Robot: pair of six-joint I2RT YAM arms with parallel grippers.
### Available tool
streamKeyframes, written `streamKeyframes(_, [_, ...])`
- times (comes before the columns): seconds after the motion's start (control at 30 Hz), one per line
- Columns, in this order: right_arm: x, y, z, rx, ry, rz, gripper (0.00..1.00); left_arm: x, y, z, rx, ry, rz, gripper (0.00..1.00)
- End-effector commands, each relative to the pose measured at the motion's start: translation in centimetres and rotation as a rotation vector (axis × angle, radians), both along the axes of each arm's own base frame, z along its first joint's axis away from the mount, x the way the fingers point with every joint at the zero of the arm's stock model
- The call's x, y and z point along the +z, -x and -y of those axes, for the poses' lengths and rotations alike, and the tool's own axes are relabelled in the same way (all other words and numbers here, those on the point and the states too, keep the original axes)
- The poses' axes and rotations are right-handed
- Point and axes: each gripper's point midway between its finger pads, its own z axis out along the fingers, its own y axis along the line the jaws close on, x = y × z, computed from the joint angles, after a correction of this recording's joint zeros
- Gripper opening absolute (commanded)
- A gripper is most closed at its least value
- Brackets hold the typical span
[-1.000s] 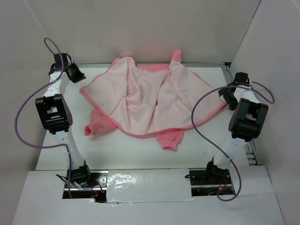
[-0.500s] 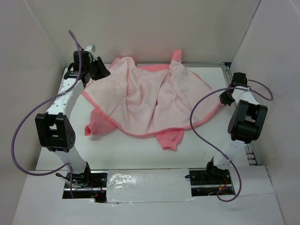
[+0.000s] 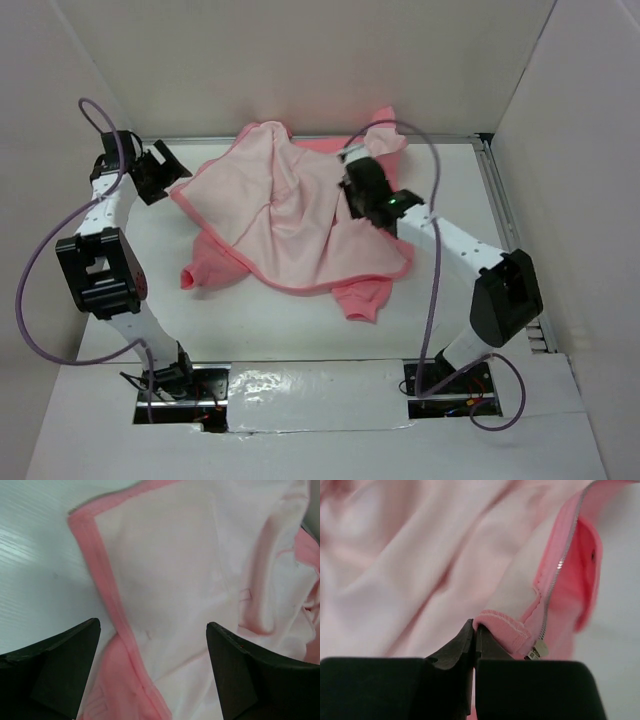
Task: Zip up the jacket
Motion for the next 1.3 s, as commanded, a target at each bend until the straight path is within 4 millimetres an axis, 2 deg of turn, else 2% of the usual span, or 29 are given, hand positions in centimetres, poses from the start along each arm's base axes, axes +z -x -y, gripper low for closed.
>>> streamKeyframes(0.0, [-1.1,4.4,-7.5,0.427,0.171,0.042,0.0,-3.1,-1.1,-2.6,0.091,-0.007,-0.094,0.99])
streamKeyframes(0.07, [-2.9,6.5,-10.4,0.571,0.144,-0.004,0.0,-3.6,-2.1,-3.7,0.12,-0.035,-0.115,0.99])
streamKeyframes(0.1, [-3.7,7.6,-11.5,0.618,0.137,-0.033,0.0,-5.7,-2.1,-4.1,0.129,-0.03,-0.171,0.99])
streamKeyframes(0.13, [-4.0,8.0,-12.1,0.643,0.125,-0.048,0.0,-5.8,-2.7,-4.5,0.141,-0.03,-0.175,0.99])
streamKeyframes(0.17, [-5.3,8.7,-12.6,0.674,0.108,-0.086,0.0,-6.3,-2.9,-4.6,0.148,-0.022,-0.185,0.99])
streamKeyframes(0.2, [-5.8,9.0,-12.7,0.681,0.104,-0.103,0.0,-7.7,-3.1,-5.2,0.162,-0.005,-0.213,0.99])
streamKeyframes(0.33, [-8.2,10.7,-12.8,0.719,0.05,-0.169,0.0,-10.2,-3.4,-4.9,0.151,0.048,-0.239,0.99])
streamKeyframes(0.4, [-8.3,11.2,-13.2,0.729,-0.022,-0.182,0.02,-11.0,-3.1,-4.8,0.161,0.053,-0.256,0.99])
streamKeyframes(0.47, [-8.6,11.9,-13.3,0.76,-0.082,-0.217,0.23,-11.1,-3.2,-4.9,0.165,0.048,-0.251,0.99])
streamKeyframes(0.53, [-8.1,12.9,-13.7,0.817,-0.146,-0.239,0.72,-11.2,-3.3,-5.6,0.182,0.02,-0.257,0.99])
streamKeyframes(0.6, [-7.0,13.1,-13.9,0.83,-0.182,-0.208,0.99,-11.3,-3.5,-6.3,0.207,-0.006,-0.269,0.99])
streamKeyframes(0.63, [-7.1,13.4,-13.7,0.833,-0.19,-0.207,1.0,-11.4,-3.7,-6.5,0.211,-0.018,-0.262,0.99])
streamKeyframes(0.77, [-5.1,13.8,-13.9,0.852,-0.247,-0.159,1.0,-12.5,-5.2,-6.9,0.203,-0.04,-0.237,0.99])
streamKeyframes(0.83, [-4.1,13.6,-13.5,0.821,-0.259,-0.127,1.0,-13.0,-6.0,-7.2,0.214,-0.067,-0.246,0.99])
streamKeyframes(0.97, [-2.3,13.3,-12.6,0.777,-0.29,-0.073,1.0,-14.5,-8.3,-6.6,0.174,-0.108,-0.281,0.99])
streamKeyframes(1.03, [-1.5,13.0,-11.7,0.74,-0.298,-0.04,1.0,-14.8,-8.8,-6.7,0.177,-0.122,-0.295,0.98])
streamKeyframes(1.1, [-1.3,13.1,-11.0,0.707,-0.322,-0.035,1.0,-14.3,-9.6,-6.4,0.137,-0.13,-0.262,0.77])
streamKeyframes(1.13, [-0.5,12.9,-10.6,0.691,-0.328,-0.005,1.0,-14.3,-9.6,-6.0,0.123,-0.122,-0.259,0.54])
streamKeyframes(1.17, [-0.3,13.0,-10.4,0.683,-0.33,0.004,1.0,-14.2,-9.6,-6.0,0.126,-0.124,-0.256,0.42])
streamKeyframes(1.2, [-0.2,13.0,-9.9,0.667,-0.332,0.011,1.0,-14.3,-9.6,-6.0,0.118,-0.127,-0.249,0.25])
streamKeyframes(1.23, [0.5,13.0,-9.5,0.65,-0.331,0.04,1.0,-14.1,-9.2,-5.5,0.103,-0.116,-0.248,0.0])
streamKeyframes(1.27, [0.3,13.1,-9.1,0.637,-0.325,0.04,1.0,-13.7,-9.5,-5.5,0.09,-0.116,-0.218,0.0])
